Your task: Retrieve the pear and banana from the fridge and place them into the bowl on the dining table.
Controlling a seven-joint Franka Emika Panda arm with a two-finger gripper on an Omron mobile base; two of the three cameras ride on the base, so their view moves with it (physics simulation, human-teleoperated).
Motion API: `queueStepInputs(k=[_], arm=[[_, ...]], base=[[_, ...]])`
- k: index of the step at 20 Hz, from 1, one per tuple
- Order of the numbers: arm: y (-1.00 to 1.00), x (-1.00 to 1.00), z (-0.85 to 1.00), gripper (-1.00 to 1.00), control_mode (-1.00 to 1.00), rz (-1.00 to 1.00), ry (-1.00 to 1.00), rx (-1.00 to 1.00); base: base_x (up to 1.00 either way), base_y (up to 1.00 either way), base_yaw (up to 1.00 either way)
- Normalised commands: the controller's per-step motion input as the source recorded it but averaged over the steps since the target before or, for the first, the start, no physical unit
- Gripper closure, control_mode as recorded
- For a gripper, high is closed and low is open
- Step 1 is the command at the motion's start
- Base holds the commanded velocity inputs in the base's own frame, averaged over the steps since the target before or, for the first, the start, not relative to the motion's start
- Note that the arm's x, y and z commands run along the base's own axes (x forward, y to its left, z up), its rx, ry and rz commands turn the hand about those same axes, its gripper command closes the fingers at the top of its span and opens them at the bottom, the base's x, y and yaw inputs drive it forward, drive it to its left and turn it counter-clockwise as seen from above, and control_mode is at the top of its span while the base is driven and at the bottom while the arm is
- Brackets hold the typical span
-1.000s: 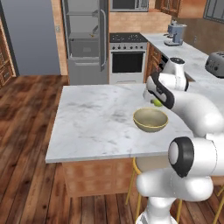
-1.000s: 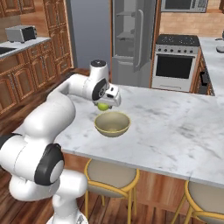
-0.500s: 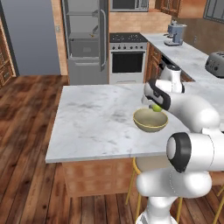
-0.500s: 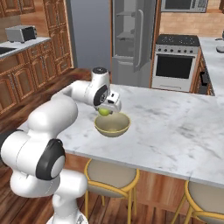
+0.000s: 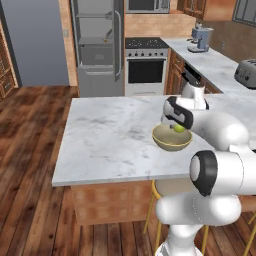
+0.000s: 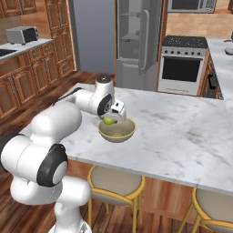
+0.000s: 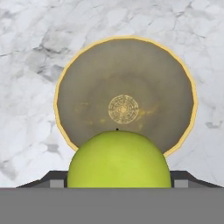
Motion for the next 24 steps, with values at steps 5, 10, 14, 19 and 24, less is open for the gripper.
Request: queueStepInputs(k=[5, 10, 14, 19, 24], arm=[[0.00, 0.07, -0.25, 1.00, -1.00, -0.02, 0.00, 0.00], [0.00, 0.18, -0.20, 1.00, -1.00, -0.02, 0.00, 0.00], [-0.02, 0.17, -0.09, 1.00, -1.00, -0.02, 0.00, 0.00], [-0.01, 0.17, -0.06, 1.00, -1.00, -0.02, 0.00, 0.00], [0.00, 0.21, -0.03, 1.00, -1.00, -0.02, 0.00, 0.00]], base=[[0.00, 0.00, 0.00], [0.00, 0.00, 0.00], [0.00, 0.00, 0.00], [0.00, 0.00, 0.00], [0.00, 0.00, 0.00]])
